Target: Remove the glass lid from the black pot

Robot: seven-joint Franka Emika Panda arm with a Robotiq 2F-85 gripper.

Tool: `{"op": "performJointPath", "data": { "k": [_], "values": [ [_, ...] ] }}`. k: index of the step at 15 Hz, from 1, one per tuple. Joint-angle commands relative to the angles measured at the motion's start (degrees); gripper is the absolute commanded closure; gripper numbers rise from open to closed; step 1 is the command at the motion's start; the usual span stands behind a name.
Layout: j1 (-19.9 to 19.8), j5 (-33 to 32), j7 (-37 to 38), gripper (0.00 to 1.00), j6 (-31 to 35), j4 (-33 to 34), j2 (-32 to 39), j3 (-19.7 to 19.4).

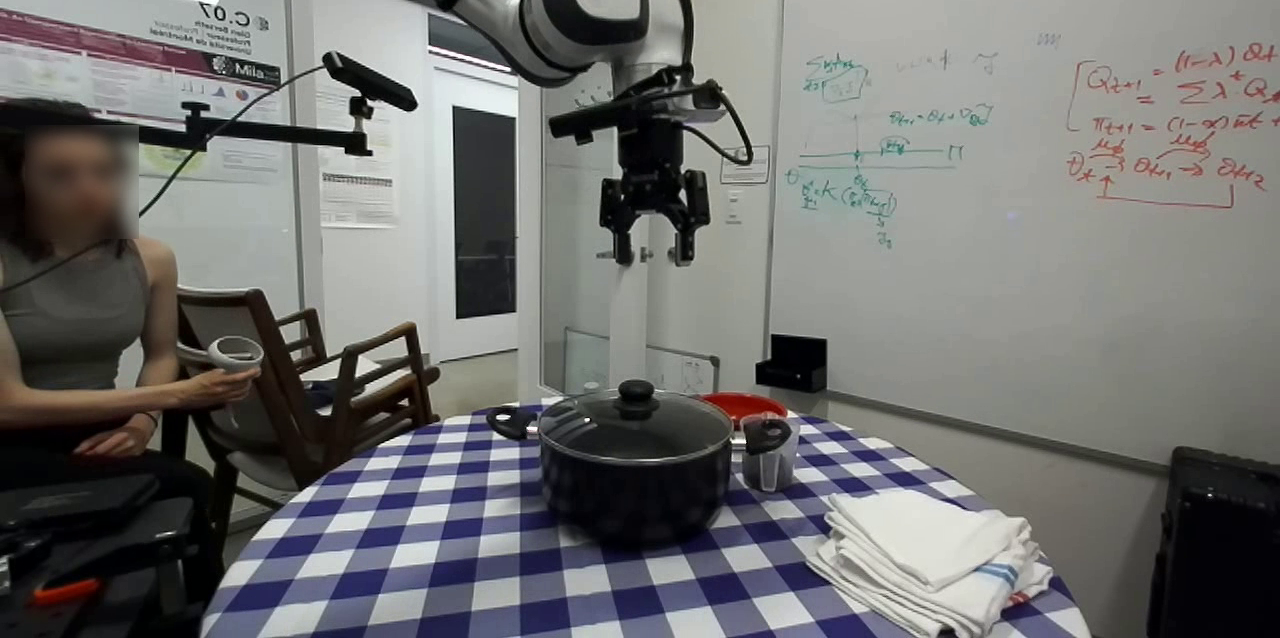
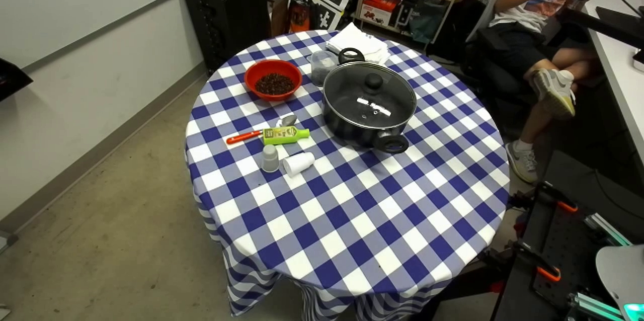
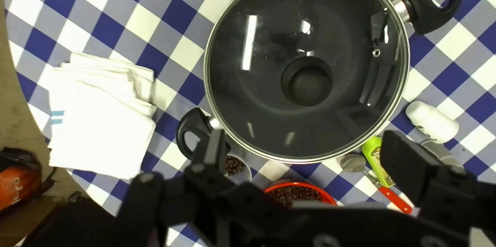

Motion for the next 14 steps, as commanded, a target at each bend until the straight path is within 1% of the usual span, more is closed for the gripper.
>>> {"op": "performJointPath", "data": {
  "k": [1,4,6,8,10,14],
  "values": [
    [0.08,2.14,-0.11,0.00,-5.23,8.74,6.49,1.66],
    [0.13,2.82,-0.37,0.00,-9.29,11.10,8.76,2.73],
    [0.37,2.37,0.00,0.00,-10.53,12.33,10.36,2.95],
    [1.11,0.78,0.87,0.00,-10.85,12.90,11.51,2.63],
    [1.98,-1.02,1.42,0.00,-9.04,12.25,12.16,2.31],
    [1.52,1.68,2.20,0.00,-9.88,12.83,14.12,3.04]
  ]
}}
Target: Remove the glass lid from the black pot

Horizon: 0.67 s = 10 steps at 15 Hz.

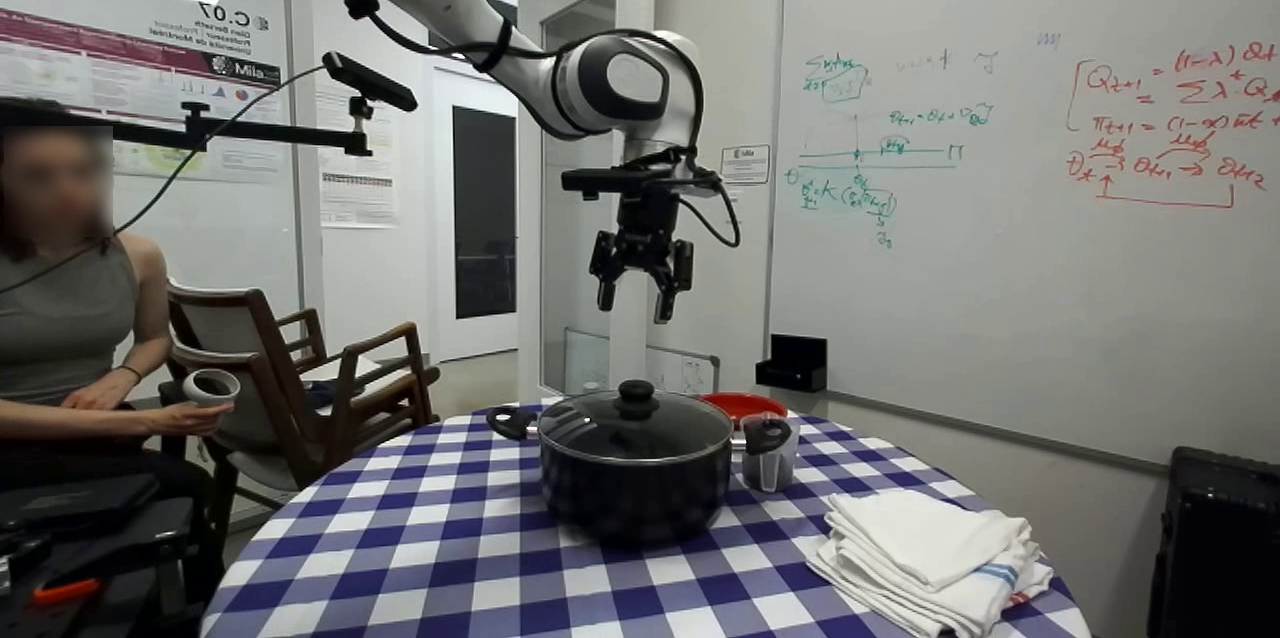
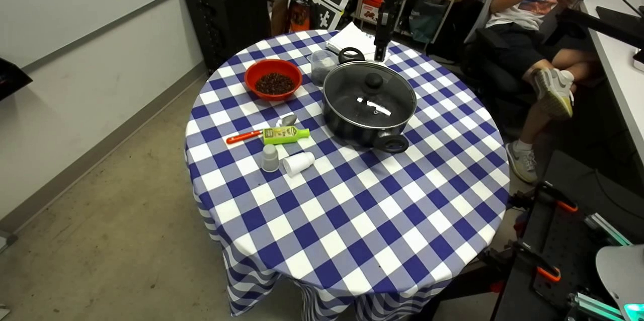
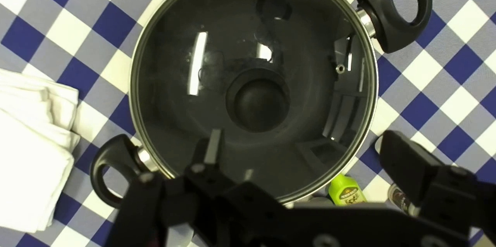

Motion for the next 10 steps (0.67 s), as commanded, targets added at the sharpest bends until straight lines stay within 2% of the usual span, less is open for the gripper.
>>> {"op": "performJointPath", "data": {
  "k": [1,10],
  "values": [
    [0.07,1.47,2.02,0.00,-2.11,3.01,2.59,0.16],
    [-0.77,4.22,5.64,0.00,-0.41,1.63,4.21,0.34]
  ]
}}
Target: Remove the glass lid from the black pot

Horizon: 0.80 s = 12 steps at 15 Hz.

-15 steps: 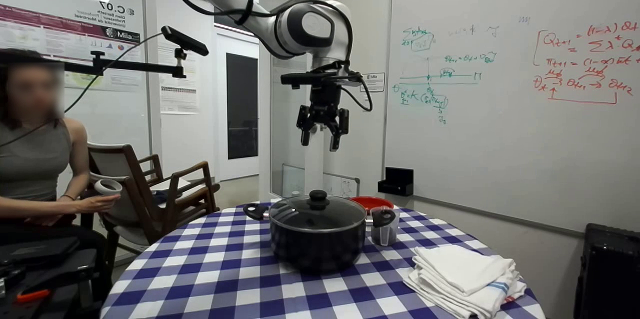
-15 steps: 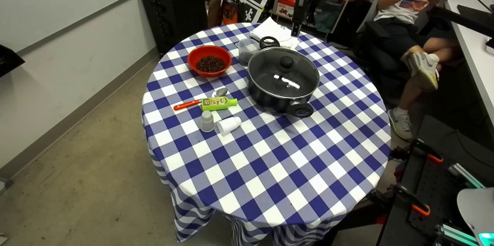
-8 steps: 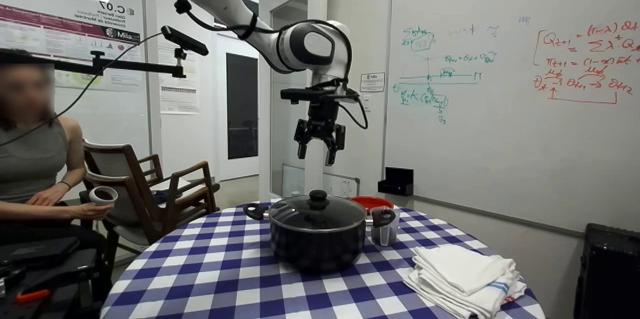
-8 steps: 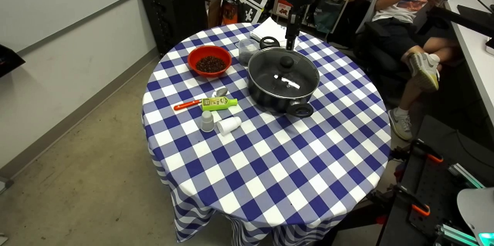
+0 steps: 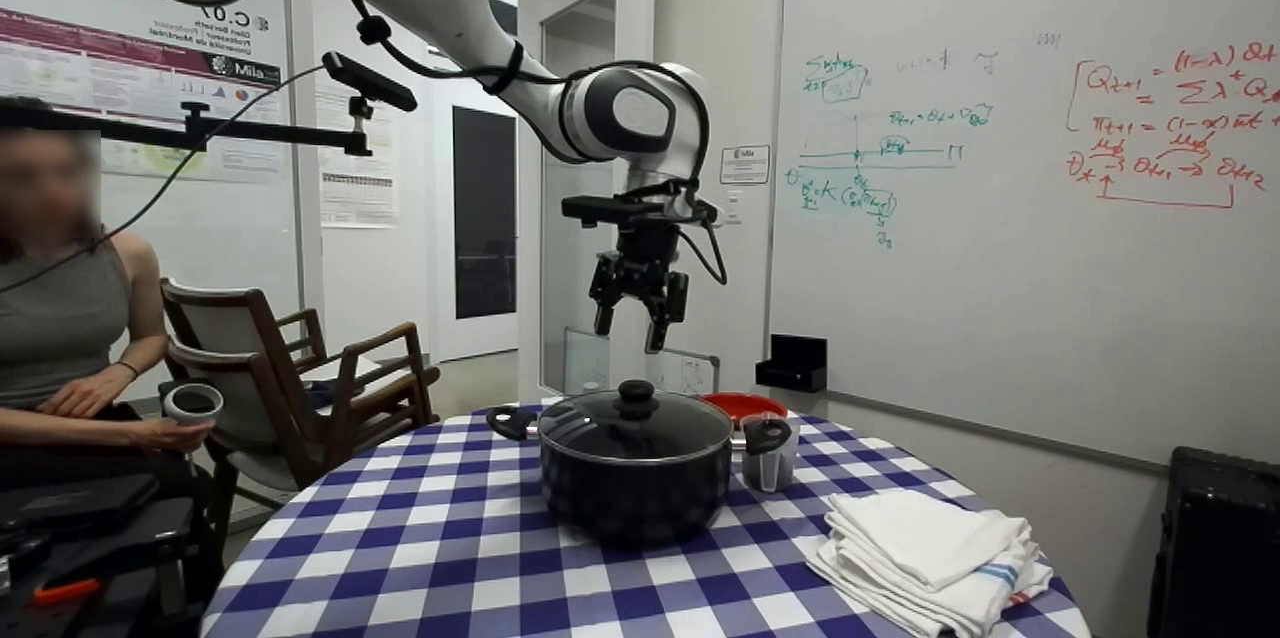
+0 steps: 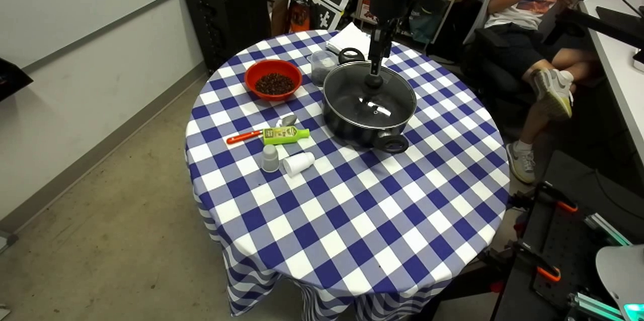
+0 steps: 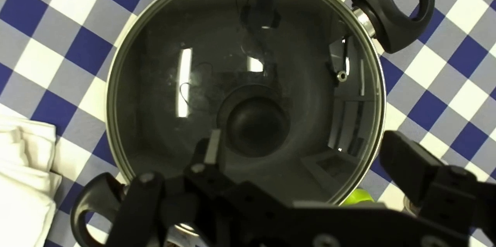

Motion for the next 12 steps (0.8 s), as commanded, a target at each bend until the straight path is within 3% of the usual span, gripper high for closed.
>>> {"op": "performJointPath", "data": {
  "k": [1,6,12],
  "values": [
    [-0.37,3.01,1.79,0.00,-0.85,1.46,1.46,0.44],
    [-0.37,5.31,2.37,0.00,-2.48,1.58,3.03,0.74],
    [0.86,3.31,7.86,0.00,1.19,1.50,3.67,-1.41]
  ]
}}
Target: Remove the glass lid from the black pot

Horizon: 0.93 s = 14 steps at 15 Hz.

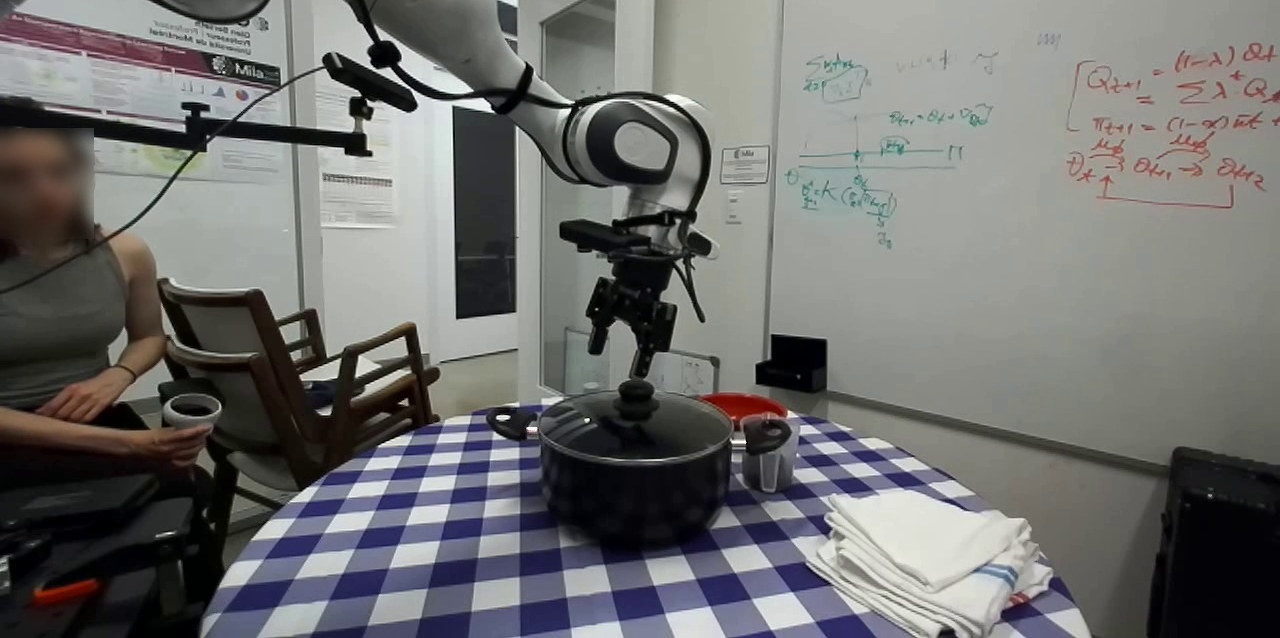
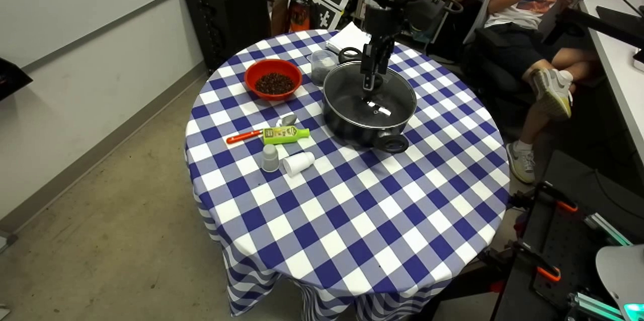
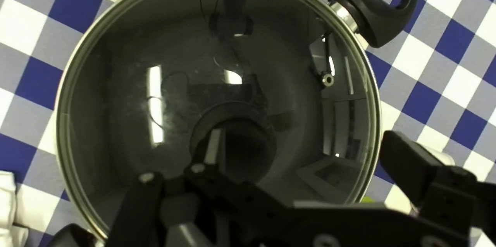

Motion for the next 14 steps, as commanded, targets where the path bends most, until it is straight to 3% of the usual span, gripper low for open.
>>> {"op": "performJointPath", "data": {
  "k": [1,14],
  "values": [
    [1.06,-1.35,4.82,0.00,1.46,1.46,0.80,-1.74],
    [2.89,-6.62,12.16,0.00,2.17,2.00,2.65,-3.73]
  ]
}}
